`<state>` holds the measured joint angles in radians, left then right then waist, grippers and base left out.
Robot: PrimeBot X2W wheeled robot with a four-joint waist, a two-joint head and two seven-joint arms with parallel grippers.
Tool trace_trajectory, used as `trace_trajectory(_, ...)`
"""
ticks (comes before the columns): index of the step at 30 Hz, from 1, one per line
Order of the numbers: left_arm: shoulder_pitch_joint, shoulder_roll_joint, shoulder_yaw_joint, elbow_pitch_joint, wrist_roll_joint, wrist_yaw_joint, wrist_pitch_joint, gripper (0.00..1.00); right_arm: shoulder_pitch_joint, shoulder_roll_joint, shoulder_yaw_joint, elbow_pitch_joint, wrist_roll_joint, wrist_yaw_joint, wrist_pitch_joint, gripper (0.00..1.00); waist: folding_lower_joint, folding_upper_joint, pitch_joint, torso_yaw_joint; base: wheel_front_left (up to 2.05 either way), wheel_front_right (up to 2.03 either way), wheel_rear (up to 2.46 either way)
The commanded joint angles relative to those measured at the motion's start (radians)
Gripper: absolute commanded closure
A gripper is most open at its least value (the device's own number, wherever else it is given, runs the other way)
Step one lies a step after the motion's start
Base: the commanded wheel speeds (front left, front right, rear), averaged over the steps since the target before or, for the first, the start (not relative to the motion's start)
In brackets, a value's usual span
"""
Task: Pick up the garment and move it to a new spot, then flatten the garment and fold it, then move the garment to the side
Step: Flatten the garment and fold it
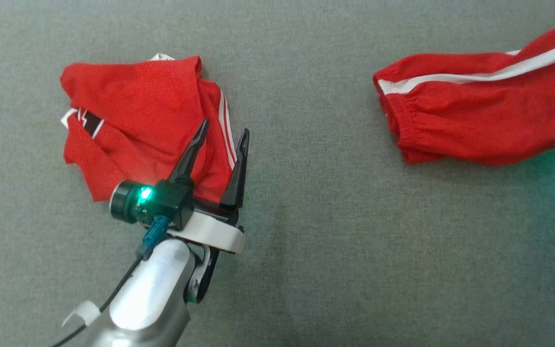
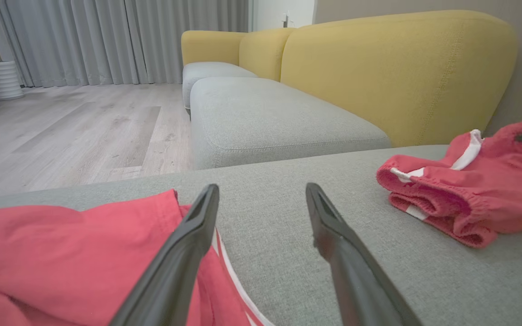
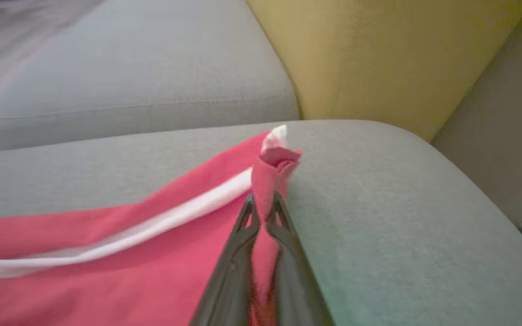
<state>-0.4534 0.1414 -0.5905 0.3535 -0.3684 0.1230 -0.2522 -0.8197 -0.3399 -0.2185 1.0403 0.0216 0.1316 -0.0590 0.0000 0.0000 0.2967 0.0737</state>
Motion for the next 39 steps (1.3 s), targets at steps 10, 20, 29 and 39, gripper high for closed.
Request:
trace_trajectory(10,0.023,0.01,0.031,-0.016,0.004,0.001,-0.01,0.0,0.013,0.101,0.319,-0.158,0.224,-0.001,-0.072,1.0,0.0,0.0,-0.078,0.013,0.0,0.0,0.0)
trace_trajectory(20,0.046,0.01,0.021,-0.015,-0.002,0.006,-0.01,0.0,0.101,0.086,0.626,-0.276,0.414,-0.001,-0.043,1.0,0.0,0.0,-0.114,0.053,0.0,0.0,0.0)
trace_trajectory(29,0.045,0.006,0.013,-0.014,-0.006,0.013,-0.008,0.0,0.132,0.057,0.823,-0.296,0.491,-0.001,-0.019,1.0,0.0,0.0,-0.117,0.072,0.0,0.0,0.0)
trace_trajectory(39,0.04,0.009,0.015,0.002,-0.014,0.015,-0.009,0.0,0.138,0.008,0.993,-0.279,0.583,-0.001,0.026,0.0,0.0,0.0,-0.144,0.049,0.0,0.0,0.0)
